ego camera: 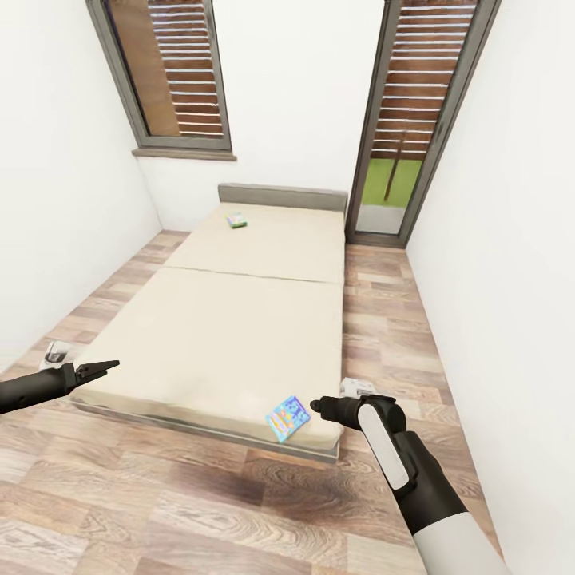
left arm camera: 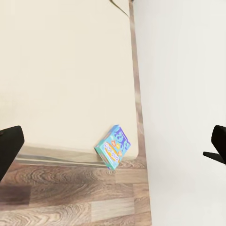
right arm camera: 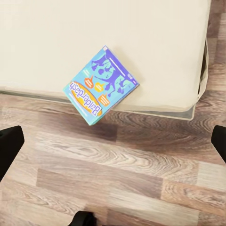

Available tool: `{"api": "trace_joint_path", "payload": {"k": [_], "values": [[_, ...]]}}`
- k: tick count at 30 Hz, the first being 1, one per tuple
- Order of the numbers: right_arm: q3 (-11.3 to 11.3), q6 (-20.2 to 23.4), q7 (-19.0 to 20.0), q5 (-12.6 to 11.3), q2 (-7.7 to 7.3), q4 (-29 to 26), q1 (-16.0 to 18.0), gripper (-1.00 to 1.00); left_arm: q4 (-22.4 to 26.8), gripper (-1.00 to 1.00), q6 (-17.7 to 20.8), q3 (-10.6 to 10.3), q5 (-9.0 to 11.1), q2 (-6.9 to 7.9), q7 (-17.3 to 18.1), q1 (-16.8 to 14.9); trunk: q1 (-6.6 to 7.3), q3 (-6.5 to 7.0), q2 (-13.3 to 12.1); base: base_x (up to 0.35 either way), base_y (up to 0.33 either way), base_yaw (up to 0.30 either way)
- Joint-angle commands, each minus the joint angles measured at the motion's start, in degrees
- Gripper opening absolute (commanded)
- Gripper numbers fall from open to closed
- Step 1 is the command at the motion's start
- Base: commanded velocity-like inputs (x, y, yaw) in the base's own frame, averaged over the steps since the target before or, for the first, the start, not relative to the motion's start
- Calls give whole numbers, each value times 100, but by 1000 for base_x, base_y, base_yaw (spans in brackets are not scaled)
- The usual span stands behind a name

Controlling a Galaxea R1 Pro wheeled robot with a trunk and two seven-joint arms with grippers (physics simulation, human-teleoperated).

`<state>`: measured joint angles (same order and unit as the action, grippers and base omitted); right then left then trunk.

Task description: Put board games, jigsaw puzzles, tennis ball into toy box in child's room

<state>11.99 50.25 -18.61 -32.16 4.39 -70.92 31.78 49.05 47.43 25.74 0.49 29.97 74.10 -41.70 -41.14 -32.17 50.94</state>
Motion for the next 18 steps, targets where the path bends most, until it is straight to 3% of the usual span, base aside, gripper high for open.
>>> {"api": "trace_joint_path", "payload": {"k": [1,18], "values": [[5,12,-61,-59,0,-7,4,100,-1,100,59,5,4,0,17,-4,-1,4,4,0,0,66],[6,-18,-70,-59,0,4,4,100,6,100,56,22,4,4,20,-4,-1,164,4,0,0,66]]}}
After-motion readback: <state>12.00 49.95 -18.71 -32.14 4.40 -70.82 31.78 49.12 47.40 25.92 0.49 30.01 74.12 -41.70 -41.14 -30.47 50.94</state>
